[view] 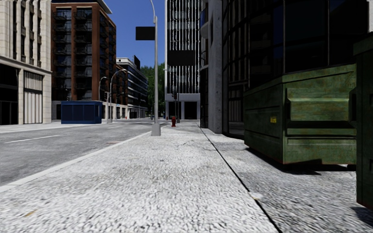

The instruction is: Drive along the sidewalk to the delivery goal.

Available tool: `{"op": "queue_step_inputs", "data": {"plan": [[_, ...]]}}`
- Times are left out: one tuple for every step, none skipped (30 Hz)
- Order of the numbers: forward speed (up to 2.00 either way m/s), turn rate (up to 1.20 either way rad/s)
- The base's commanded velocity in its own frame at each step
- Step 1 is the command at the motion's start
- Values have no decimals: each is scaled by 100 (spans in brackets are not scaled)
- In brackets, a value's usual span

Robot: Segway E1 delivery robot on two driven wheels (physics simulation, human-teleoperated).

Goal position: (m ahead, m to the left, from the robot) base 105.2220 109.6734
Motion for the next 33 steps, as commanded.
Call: {"op": "queue_step_inputs", "data": {"plan": [[194,0],[194,-1],[194,-17],[194,-17],[194,-22],[194,-23],[194,-18],[194,-1],[194,-1],[194,0],[194,0],[194,0],[194,0],[194,0],[194,0],[194,0],[194,0],[194,0],[194,0],[194,0],[194,0],[194,0],[194,0],[194,0],[194,0],[194,0],[194,0],[194,0],[194,0],[194,0],[194,0],[194,0],[194,0]]}}
